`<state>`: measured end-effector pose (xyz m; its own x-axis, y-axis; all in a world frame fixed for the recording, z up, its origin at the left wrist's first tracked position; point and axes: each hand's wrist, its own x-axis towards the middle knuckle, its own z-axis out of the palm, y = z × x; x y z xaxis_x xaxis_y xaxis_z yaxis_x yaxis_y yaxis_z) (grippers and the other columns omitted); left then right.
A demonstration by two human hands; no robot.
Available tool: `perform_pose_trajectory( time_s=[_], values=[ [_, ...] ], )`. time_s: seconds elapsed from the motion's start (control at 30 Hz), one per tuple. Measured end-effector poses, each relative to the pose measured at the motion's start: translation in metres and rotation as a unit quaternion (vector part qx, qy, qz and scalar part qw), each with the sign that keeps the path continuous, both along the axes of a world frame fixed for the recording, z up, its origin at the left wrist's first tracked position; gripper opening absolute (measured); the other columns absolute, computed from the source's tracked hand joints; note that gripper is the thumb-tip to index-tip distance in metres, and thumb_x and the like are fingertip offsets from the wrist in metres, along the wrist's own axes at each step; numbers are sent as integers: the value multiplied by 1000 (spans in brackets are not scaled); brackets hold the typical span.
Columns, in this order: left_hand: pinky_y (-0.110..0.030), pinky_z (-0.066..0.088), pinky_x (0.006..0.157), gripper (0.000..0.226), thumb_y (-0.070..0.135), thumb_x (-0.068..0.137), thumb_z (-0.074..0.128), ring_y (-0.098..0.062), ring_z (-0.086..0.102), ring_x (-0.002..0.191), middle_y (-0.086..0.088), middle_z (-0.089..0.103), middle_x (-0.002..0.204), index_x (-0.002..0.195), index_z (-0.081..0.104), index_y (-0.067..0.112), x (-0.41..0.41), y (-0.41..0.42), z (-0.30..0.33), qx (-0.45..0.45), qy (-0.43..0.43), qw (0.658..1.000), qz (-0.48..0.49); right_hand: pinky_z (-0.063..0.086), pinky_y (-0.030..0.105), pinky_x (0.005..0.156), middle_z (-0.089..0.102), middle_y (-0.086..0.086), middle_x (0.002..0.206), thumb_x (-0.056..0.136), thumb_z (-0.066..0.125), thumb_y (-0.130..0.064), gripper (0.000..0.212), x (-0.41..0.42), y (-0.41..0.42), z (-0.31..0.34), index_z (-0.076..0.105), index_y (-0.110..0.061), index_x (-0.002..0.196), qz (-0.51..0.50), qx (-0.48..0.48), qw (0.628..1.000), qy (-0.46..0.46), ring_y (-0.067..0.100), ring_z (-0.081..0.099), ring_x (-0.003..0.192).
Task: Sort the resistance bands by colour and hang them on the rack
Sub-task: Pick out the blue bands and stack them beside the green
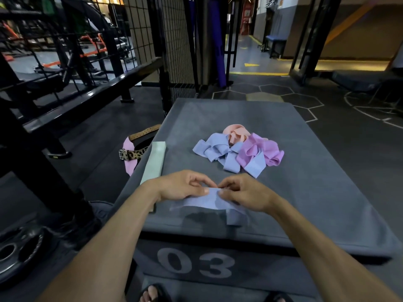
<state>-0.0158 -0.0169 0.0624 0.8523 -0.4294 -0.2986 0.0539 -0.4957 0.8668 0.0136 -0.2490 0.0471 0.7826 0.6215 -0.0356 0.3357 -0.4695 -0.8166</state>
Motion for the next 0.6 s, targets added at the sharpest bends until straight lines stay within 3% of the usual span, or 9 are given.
perform_pose_trajectory(
  time_s=[0.13,0.2,0.33,0.43,0.6],
  values=[
    [-32,53,84,24,20,96,69,-11,64,86,-5,74,104,119,67,14,2,16,-3,47,-12,998,35,42,21,59,64,-10,61,93,71,-19,12,5,-15,-1,72,-11,84,-57,52,997,-14,4,50,54],
    [-28,54,70,17,13,95,69,-13,61,78,-3,73,95,112,68,12,3,22,-4,35,-31,995,86,42,22,60,66,-4,63,92,72,-20,13,6,-23,-1,73,-10,84,-69,68,995,4,10,50,57],
    [-25,55,63,17,7,94,69,-18,59,64,-8,72,92,110,67,12,5,26,0,-108,-52,963,243,43,23,64,64,2,69,93,72,-20,14,5,-32,-5,74,-6,89,-58,59,995,61,12,50,63],
    [-28,58,66,24,10,97,65,-21,62,64,-8,66,87,120,67,15,7,20,12,-188,-68,945,259,42,23,65,66,5,77,94,70,-20,14,3,-32,-8,74,-7,91,-64,63,992,84,13,51,69],
    [-24,54,63,22,11,101,59,-8,63,69,9,73,77,121,64,17,10,9,17,-127,-173,936,279,42,20,64,67,0,80,95,69,-26,18,-3,-28,-4,75,-9,92,-45,65,986,149,10,52,71]
  ],
)
